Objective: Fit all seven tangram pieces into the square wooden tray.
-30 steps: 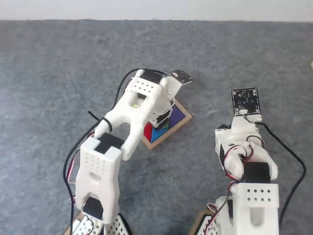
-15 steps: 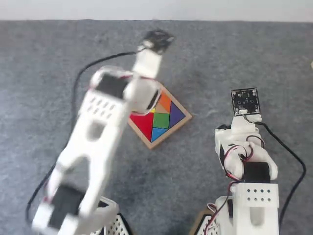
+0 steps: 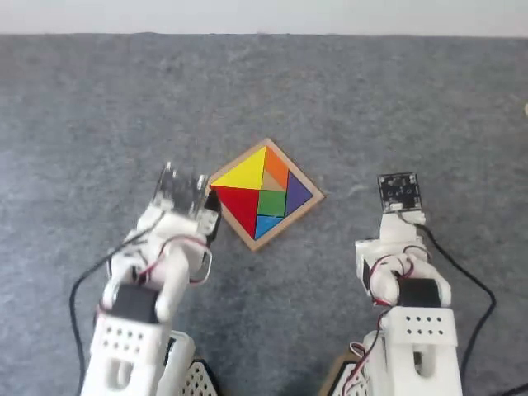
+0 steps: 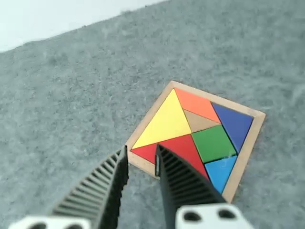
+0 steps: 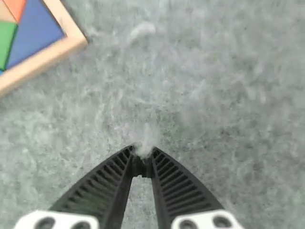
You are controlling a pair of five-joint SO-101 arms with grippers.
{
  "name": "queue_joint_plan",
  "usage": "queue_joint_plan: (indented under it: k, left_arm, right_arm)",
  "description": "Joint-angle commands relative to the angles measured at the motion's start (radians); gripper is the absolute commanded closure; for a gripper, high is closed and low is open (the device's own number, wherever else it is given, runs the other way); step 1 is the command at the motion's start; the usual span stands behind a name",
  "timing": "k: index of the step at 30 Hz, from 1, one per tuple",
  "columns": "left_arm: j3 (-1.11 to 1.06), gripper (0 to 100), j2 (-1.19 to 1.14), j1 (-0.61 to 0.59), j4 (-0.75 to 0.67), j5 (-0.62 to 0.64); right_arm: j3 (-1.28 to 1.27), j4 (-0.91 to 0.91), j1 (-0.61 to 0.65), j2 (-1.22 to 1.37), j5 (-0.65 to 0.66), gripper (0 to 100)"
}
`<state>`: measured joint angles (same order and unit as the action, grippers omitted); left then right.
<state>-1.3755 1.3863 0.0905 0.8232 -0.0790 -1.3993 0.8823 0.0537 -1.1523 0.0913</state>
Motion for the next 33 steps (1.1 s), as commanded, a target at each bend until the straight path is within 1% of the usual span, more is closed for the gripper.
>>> queue_joint_plan:
  k: [1, 3, 6, 11, 16, 23, 26, 29, 33]
  left_arm:
    - [-0.108, 91, 0.226, -0.002, -0.011, 0.072]
    - [-0.166, 91, 0.330, -0.005, -0.009, 0.100]
    - [-0.243, 91, 0.454, -0.006, -0.011, 0.104]
    - [-0.283, 91, 0.425, -0.006, -0.012, 0.104]
    - [-0.306, 91, 0.436, -0.008, -0.014, 0.100]
    - [-0.308, 91, 0.436, -0.011, -0.009, 0.097]
    - [-0.308, 91, 0.436, -0.011, -0.008, 0.097]
    - [-0.308, 91, 0.436, -0.011, -0.008, 0.097]
    - [-0.308, 91, 0.436, -0.011, -0.008, 0.097]
  right_arm:
    - [-0.038, -0.077, 0.001, -0.024, 0.009, 99.0]
    - [-0.066, -0.105, -0.004, -0.024, 0.009, 99.0]
    - [-0.098, -0.127, -0.002, -0.024, 0.009, 99.0]
    - [-0.193, -0.189, -0.002, -0.024, 0.009, 98.9]
    - [-0.207, -0.176, -0.005, -0.061, 0.009, 99.0]
    - [-0.284, -0.183, 0.002, -0.226, 0.009, 99.0]
    - [-0.292, -0.130, 0.001, -0.317, 0.008, 99.0]
    - [-0.292, 0.010, 0.001, -0.381, 0.008, 98.9]
    - [-0.292, 0.127, 0.002, -0.470, 0.008, 98.9]
